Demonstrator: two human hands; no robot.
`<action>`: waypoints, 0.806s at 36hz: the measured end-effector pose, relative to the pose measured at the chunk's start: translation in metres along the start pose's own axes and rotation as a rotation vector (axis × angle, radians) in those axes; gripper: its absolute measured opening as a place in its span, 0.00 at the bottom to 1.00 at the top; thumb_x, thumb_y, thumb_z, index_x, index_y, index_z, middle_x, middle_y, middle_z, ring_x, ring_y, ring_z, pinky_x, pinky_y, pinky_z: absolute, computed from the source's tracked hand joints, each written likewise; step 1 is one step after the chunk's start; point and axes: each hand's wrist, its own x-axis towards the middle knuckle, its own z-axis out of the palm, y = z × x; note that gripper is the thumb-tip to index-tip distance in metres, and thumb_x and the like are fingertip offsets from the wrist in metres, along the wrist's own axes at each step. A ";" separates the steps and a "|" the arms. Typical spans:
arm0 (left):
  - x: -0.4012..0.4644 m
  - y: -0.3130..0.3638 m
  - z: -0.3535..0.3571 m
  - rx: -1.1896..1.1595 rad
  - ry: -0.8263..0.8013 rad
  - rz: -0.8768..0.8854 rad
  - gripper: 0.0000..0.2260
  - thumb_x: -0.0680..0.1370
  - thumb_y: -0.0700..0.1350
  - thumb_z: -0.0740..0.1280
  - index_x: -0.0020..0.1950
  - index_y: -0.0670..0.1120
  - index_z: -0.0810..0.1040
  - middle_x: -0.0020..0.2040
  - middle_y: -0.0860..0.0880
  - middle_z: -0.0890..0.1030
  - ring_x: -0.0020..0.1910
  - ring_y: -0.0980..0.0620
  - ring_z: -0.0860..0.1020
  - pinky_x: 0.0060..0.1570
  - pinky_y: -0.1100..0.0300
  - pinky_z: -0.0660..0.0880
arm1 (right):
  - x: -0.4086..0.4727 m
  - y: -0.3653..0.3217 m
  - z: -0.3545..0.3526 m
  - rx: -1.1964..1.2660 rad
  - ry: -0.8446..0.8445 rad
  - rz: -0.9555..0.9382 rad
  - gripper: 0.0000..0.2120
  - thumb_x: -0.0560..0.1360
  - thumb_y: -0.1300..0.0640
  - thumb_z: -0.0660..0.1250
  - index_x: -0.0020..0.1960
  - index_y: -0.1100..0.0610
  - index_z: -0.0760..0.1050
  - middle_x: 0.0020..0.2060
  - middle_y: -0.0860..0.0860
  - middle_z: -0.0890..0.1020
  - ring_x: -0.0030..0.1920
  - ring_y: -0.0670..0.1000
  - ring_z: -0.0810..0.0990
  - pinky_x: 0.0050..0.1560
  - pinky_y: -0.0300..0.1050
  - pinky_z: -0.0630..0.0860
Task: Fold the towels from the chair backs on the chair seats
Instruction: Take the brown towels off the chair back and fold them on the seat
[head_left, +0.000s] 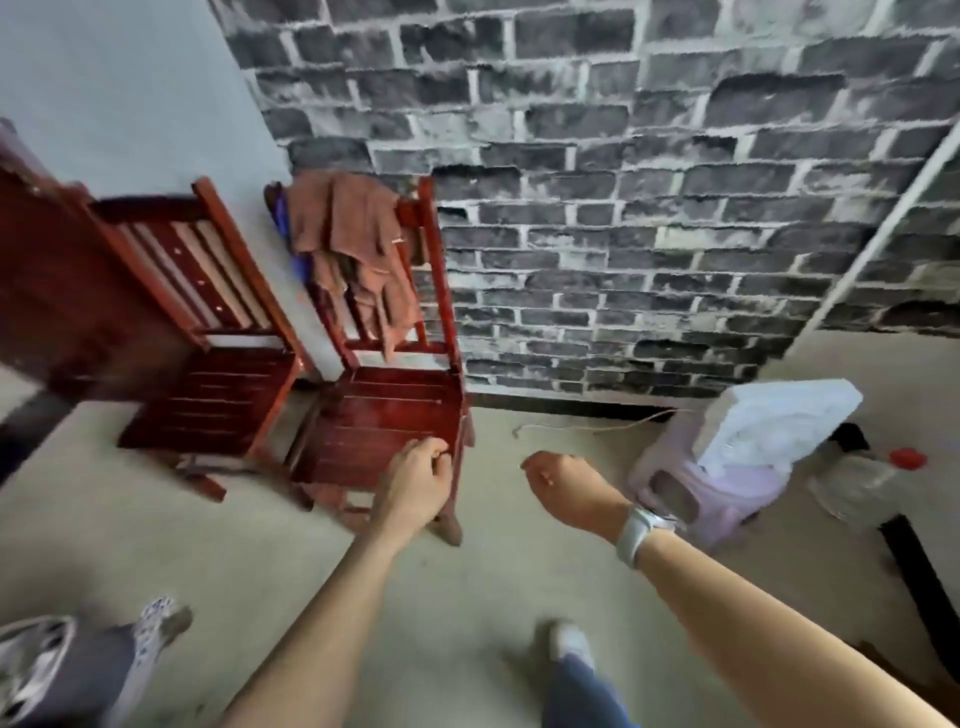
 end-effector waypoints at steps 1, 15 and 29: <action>-0.001 -0.016 -0.009 -0.012 0.025 -0.042 0.11 0.76 0.40 0.62 0.57 0.42 0.78 0.54 0.41 0.80 0.54 0.43 0.77 0.56 0.52 0.72 | 0.009 -0.015 0.007 -0.012 -0.032 -0.027 0.14 0.78 0.56 0.54 0.59 0.53 0.74 0.58 0.53 0.79 0.57 0.57 0.77 0.57 0.47 0.74; 0.099 -0.154 -0.104 -0.073 0.156 -0.312 0.14 0.78 0.43 0.60 0.62 0.45 0.75 0.58 0.46 0.79 0.58 0.48 0.77 0.58 0.54 0.73 | 0.204 -0.157 0.056 -0.021 -0.139 -0.267 0.15 0.78 0.57 0.55 0.60 0.53 0.74 0.59 0.52 0.79 0.58 0.55 0.77 0.60 0.47 0.72; 0.381 -0.169 -0.199 0.004 0.233 -0.016 0.13 0.77 0.40 0.60 0.61 0.41 0.75 0.58 0.42 0.76 0.59 0.45 0.73 0.59 0.53 0.68 | 0.483 -0.261 -0.040 0.084 0.387 -0.094 0.15 0.77 0.54 0.60 0.58 0.64 0.71 0.54 0.62 0.74 0.59 0.62 0.70 0.58 0.50 0.66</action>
